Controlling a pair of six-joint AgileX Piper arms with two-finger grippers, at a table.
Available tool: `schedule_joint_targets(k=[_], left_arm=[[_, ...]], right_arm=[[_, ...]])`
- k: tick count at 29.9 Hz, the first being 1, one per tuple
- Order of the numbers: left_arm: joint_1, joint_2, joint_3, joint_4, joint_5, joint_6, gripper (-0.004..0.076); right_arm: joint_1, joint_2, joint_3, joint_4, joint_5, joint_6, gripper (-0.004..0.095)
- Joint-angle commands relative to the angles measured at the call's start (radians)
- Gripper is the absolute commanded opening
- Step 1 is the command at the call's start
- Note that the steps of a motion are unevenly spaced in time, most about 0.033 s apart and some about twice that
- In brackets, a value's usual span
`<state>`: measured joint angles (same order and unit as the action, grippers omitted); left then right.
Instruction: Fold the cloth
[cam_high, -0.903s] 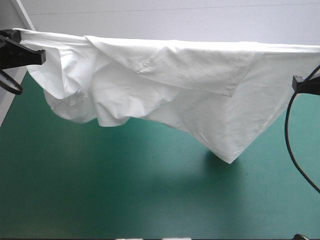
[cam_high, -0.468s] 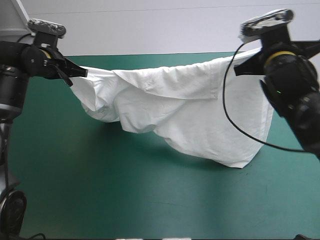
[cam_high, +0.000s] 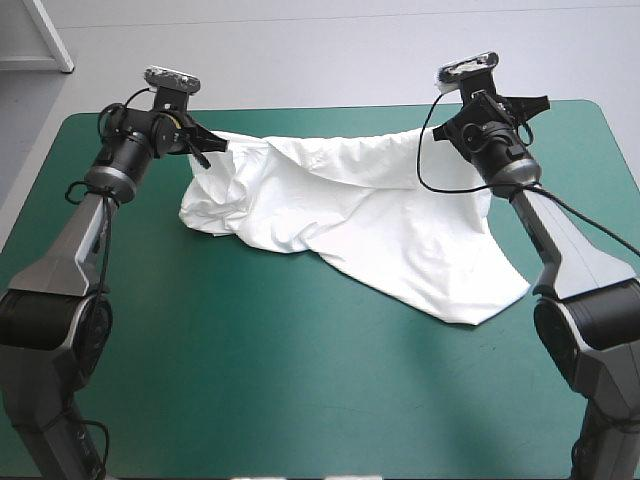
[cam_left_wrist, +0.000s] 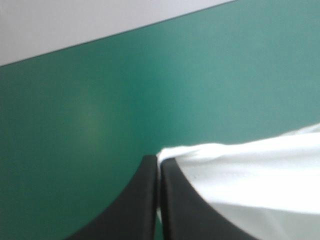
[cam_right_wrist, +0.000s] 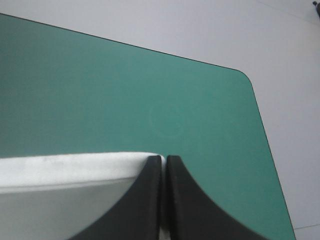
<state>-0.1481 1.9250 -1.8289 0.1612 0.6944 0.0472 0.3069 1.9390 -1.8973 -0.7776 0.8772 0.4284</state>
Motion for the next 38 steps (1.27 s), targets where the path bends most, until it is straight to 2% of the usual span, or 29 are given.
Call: schedule_joint_targets(k=[1,8,10,12,15,16,18,19,21,23,26,31,35,38], left_arm=[[0.004,0.014,-0.024,0.017,-0.25,-0.026,-0.001],[0.004,0.133,-0.024,0.017,-0.538,-0.026,-0.0006],[0.002,0.155,-0.024,0.013,-0.573,-0.026,0.0053],[0.002,0.165,-0.024,0.013,-0.58,-0.026,0.0156],[0.002,0.162,-0.027,0.002,-0.554,-0.026,0.0368],[0.002,0.157,-0.037,0.002,-0.526,-0.026,0.0432],[0.002,0.137,-0.064,0.002,-0.426,-0.026,0.0504],[0.002,0.122,-0.08,0.002,-0.368,-0.026,0.0517],[0.001,0.091,-0.112,0.002,-0.248,-0.026,0.0517],[0.001,0.054,-0.146,0.002,-0.122,-0.026,0.0517],[0.001,-0.017,-0.187,0.002,0.145,-0.023,0.0517],[0.001,-0.113,-0.192,0.002,0.428,0.002,0.0516],[0.001,-0.146,-0.192,0.0,0.576,0.023,0.0501],[0.001,-0.167,-0.17,-0.003,0.594,0.035,0.0489]], right_arm=[[-0.035,0.027,-0.072,-0.082,-0.042,0.021,-0.0018],[-0.068,0.084,-0.078,-0.078,-0.118,0.084,-0.0015],[-0.082,0.084,-0.078,-0.013,-0.162,0.087,0.0034],[-0.099,0.084,-0.078,0.085,-0.204,0.059,0.0143],[-0.12,0.084,-0.078,0.16,-0.189,0.042,0.0445],[-0.12,0.084,-0.08,0.158,-0.163,0.044,0.0558],[-0.122,0.073,-0.08,0.143,-0.11,0.044,0.0727],[-0.122,0.061,-0.08,0.141,-0.086,0.042,0.0791],[-0.124,0.033,-0.08,0.141,-0.045,0.028,0.084],[-0.124,-0.008,-0.08,0.148,-0.004,0.005,0.0835],[-0.124,-0.087,-0.08,0.197,0.128,-0.077,0.08],[-0.124,-0.189,-0.076,0.268,0.377,-0.191,0.0717],[-0.124,-0.281,-0.005,0.355,0.375,-0.211,0.0683],[-0.124,-0.355,0.087,0.399,0.375,-0.232,0.0683]])
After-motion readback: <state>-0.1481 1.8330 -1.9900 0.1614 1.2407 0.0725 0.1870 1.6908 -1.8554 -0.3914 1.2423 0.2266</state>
